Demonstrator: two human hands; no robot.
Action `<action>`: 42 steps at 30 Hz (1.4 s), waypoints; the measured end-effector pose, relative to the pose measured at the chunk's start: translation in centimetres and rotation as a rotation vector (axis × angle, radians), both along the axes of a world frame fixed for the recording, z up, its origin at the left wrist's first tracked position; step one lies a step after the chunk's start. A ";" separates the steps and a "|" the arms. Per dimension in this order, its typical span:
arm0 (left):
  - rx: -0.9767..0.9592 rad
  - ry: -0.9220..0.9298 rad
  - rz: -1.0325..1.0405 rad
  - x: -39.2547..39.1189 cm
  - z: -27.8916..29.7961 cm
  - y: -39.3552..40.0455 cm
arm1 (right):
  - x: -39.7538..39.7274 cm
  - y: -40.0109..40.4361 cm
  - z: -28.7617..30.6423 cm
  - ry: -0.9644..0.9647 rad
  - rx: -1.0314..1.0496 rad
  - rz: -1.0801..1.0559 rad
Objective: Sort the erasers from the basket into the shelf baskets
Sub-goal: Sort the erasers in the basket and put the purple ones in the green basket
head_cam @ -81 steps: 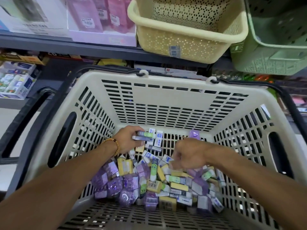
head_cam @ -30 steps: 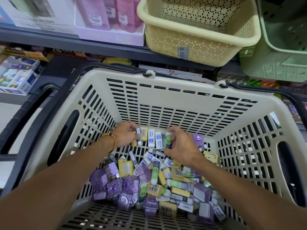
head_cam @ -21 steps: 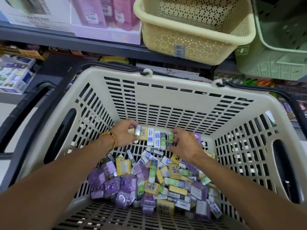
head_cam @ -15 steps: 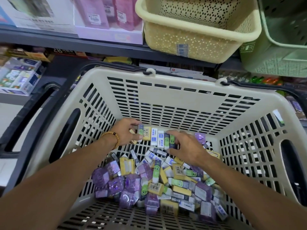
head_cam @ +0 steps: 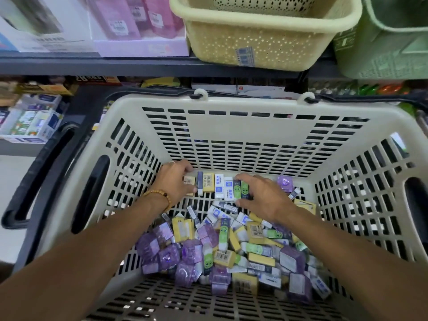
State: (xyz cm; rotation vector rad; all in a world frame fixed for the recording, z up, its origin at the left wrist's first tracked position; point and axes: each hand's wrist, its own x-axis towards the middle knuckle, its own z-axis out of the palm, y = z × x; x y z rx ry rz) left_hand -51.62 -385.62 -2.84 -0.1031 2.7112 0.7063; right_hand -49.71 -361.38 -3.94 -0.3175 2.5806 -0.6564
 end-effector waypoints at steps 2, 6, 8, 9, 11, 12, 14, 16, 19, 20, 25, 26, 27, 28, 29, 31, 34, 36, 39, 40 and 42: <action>-0.070 0.039 -0.053 0.3 0.1 -0.2 | -0.1 0.0 -0.1 0.004 -0.006 -0.006; -0.148 0.113 -0.165 1.0 0.3 0.3 | -0.2 0.0 -0.2 0.018 -0.004 -0.007; -0.142 0.094 -0.190 1.2 0.3 0.9 | -0.2 0.0 -0.3 0.020 0.000 -0.006; -0.120 0.083 -0.199 1.2 0.2 1.0 | -0.1 0.1 -0.4 0.021 0.004 -0.005; -0.043 0.053 -0.192 0.9 0.4 0.8 | -0.1 0.1 -0.5 0.024 0.009 -0.004; -0.005 0.038 -0.174 0.7 0.5 0.5 | -0.1 0.1 -0.5 0.022 0.011 -0.005; 0.019 0.015 -0.140 0.5 0.5 -0.3 | -0.1 0.0 -0.5 0.016 0.012 -0.007; -0.034 0.031 -0.149 0.7 0.4 -0.7 | -0.1 -0.1 -0.4 0.020 0.015 -0.004; -0.133 0.034 -0.251 1.2 0.4 -0.7 | -0.1 -0.2 -0.2 0.020 0.013 -0.002; -0.146 0.019 -0.294 1.3 0.5 -0.7 | 0.0 -0.1 -0.1 0.021 0.008 -0.001; -0.238 0.063 -0.436 0.9 0.9 -0.8 | 0.2 -1.2 0.2 0.048 -0.017 -0.020; -0.247 0.077 -0.424 0.7 0.9 -0.8 | 0.1 -1.5 0.2 0.054 -0.024 -0.023; -0.246 0.077 -0.404 0.5 1.0 -0.9 | 0.1 -1.9 0.3 0.058 -0.034 -0.028; -0.238 0.070 -0.395 0.4 1.0 -0.9 | 0.0 -2.2 0.2 0.062 -0.044 -0.032; -0.225 0.059 -0.401 0.4 0.9 -0.9 | -0.1 -2.4 0.2 0.064 -0.053 -0.033; -0.195 0.042 -0.442 0.6 0.9 -0.5 | -0.2 -2.5 0.3 0.061 -0.072 -0.030; -0.202 0.065 -0.519 0.6 0.6 -0.2 | -0.4 -2.5 0.6 0.013 -0.110 -0.033; -0.222 0.088 -0.518 0.6 0.4 -0.3 | -0.4 -2.0 0.8 -0.042 -0.143 -0.039; -0.227 0.153 -0.515 0.6 1.1 0.9 | -0.8 -0.7 1.7 -0.142 -0.135 -0.075; -0.176 0.173 -0.517 0.7 1.6 1.8 | -0.9 -0.4 2.1 -0.186 -0.127 -0.083; -0.010 0.084 -0.547 1.3 2.5 4.0 | -0.9 0.0 2.9 -0.244 -0.084 -0.041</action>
